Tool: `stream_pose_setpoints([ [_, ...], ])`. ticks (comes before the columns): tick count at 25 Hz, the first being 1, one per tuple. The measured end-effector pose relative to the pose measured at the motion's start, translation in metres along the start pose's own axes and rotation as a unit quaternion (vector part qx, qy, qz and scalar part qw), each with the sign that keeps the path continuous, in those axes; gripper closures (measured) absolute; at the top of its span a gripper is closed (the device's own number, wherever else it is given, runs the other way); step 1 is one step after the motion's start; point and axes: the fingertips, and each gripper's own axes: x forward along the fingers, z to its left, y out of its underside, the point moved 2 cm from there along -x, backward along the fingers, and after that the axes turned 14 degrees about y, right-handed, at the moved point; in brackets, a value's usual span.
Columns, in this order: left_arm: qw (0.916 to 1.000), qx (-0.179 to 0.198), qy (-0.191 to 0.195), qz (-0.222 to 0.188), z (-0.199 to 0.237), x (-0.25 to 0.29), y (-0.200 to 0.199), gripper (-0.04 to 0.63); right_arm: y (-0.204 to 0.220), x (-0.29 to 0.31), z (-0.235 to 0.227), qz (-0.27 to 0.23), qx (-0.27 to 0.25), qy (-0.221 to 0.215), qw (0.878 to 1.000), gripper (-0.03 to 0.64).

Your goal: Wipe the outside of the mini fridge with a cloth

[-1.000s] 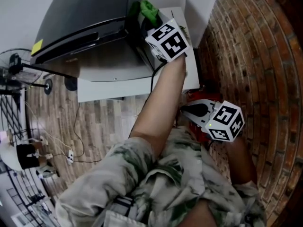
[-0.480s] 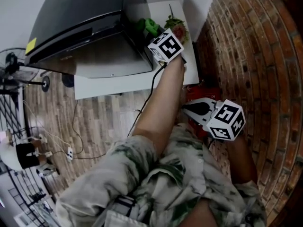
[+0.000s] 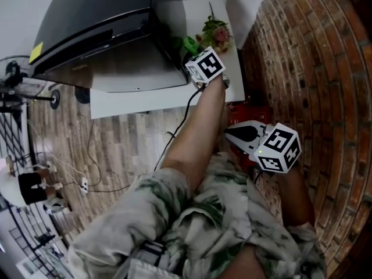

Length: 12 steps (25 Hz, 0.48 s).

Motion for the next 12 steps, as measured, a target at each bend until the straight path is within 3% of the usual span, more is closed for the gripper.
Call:
stream_pose_setpoints([
  [6, 0.9974, 0.047, 0.035, -0.042, -0.030, -0.021, -0.032, 0.476, 0.000, 0.006, 0.001, 0.001, -0.008, -0.008, 1.000, 0.594],
  [12, 0.9892, 0.085, 0.061, -0.103, -0.052, -0.060, -0.090, 0.476, -0.003, 0.012, 0.010, 0.000, -0.018, -0.011, 1.000, 0.594],
])
